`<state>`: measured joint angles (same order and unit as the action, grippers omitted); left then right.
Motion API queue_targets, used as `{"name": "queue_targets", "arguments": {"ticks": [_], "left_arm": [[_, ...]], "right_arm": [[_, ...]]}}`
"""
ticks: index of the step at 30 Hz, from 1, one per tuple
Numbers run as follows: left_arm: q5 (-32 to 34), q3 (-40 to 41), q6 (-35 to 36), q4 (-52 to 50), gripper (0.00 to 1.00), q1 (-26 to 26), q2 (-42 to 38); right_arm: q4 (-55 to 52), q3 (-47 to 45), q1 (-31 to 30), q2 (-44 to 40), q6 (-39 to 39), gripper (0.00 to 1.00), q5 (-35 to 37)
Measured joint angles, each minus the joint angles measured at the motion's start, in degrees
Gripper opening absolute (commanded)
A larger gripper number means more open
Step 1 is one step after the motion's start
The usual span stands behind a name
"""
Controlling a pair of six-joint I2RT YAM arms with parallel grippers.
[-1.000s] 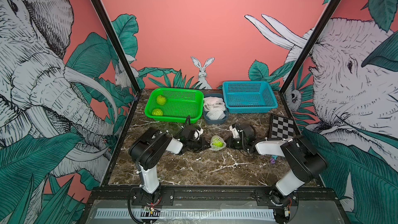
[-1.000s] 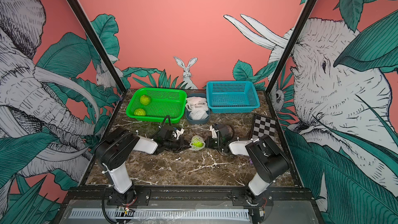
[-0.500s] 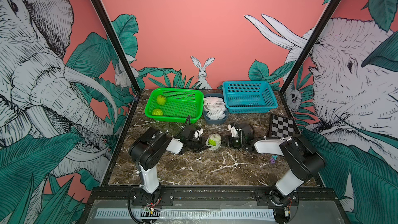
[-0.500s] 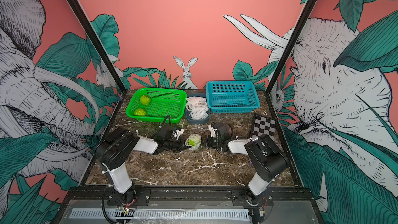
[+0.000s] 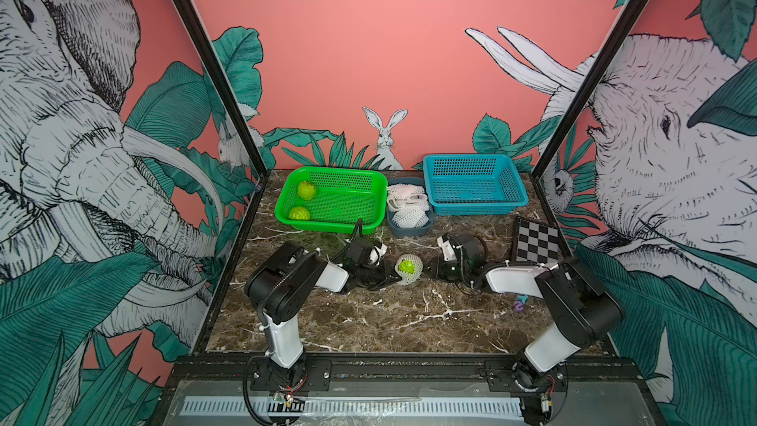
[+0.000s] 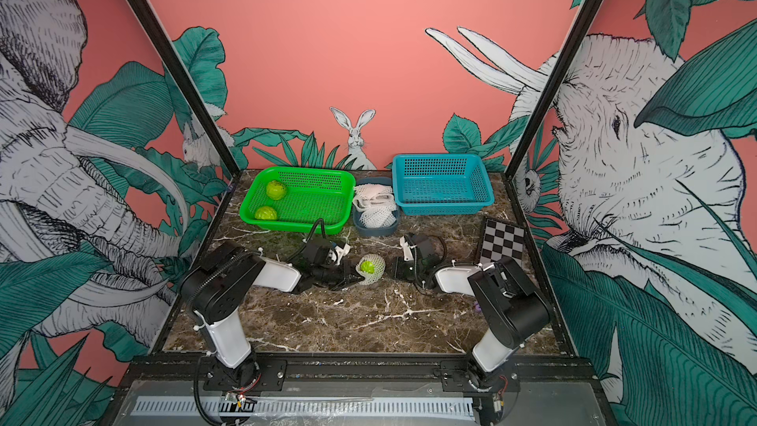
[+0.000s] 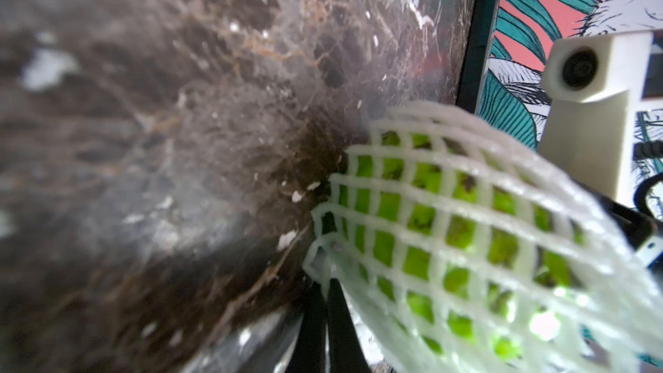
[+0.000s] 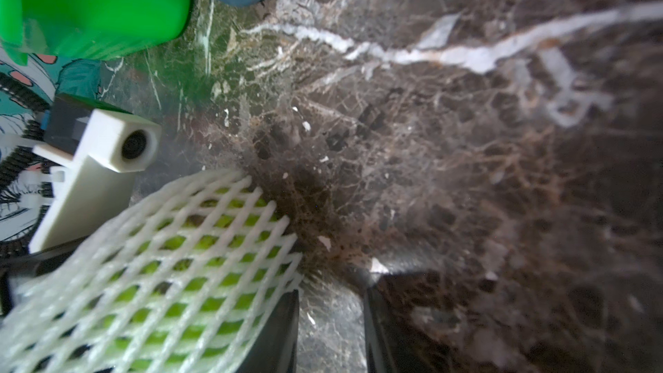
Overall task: Sleeve custard apples in foam nets
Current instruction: Put on the foam net on the custard apple, then pick up the custard apple from the center of the board.
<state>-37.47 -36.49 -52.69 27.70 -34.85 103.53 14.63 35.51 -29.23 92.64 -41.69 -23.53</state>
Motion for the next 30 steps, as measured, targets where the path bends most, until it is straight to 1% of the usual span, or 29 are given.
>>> {"name": "queue_targets", "arguments": {"ticks": [5, 8, 10, 14, 17, 21, 23, 26, 30], "left_arm": [[1.09, -0.70, 0.81, -2.12, 0.00, 0.00, -0.68], [1.55, -1.31, 1.33, -3.19, 0.00, 0.00, -0.92], [1.70, -1.75, 1.51, -3.82, 0.00, 0.00, -1.18], [1.95, -2.05, 1.68, -4.07, 0.00, -0.07, -1.51], [1.99, -2.16, 1.73, -4.31, 0.00, -0.15, -1.55], [1.99, -2.86, 1.75, -4.50, 0.00, -0.46, -1.55], [1.99, -3.26, 1.73, -4.46, 0.00, -0.70, -1.55], [1.99, -3.72, 1.70, -4.42, 0.00, -0.87, -1.55], [1.99, -3.89, 1.70, -4.24, 0.00, -1.11, -1.55]], "right_arm": [[-6.08, -0.42, 0.98, -4.07, 1.49, 0.40, 2.67], [-9.68, -0.39, 1.44, -5.86, 2.78, 0.42, 4.63], [-12.46, -0.37, 1.49, -6.88, 3.63, 0.46, 5.79], [-19.02, 0.63, 1.40, -10.05, 5.79, 0.63, 8.50], [-24.04, 2.47, 0.55, -14.21, 7.52, 0.75, 11.47], [-30.16, 6.84, -2.80, -18.95, 9.97, 0.83, 16.11], [-32.94, 9.81, -5.07, -19.37, 11.08, 0.88, 18.23], [-35.91, 13.70, -8.31, -18.27, 12.31, 0.99, 20.72], [-38.58, 17.44, -12.04, -15.63, 13.46, 0.99, 23.63]]}}
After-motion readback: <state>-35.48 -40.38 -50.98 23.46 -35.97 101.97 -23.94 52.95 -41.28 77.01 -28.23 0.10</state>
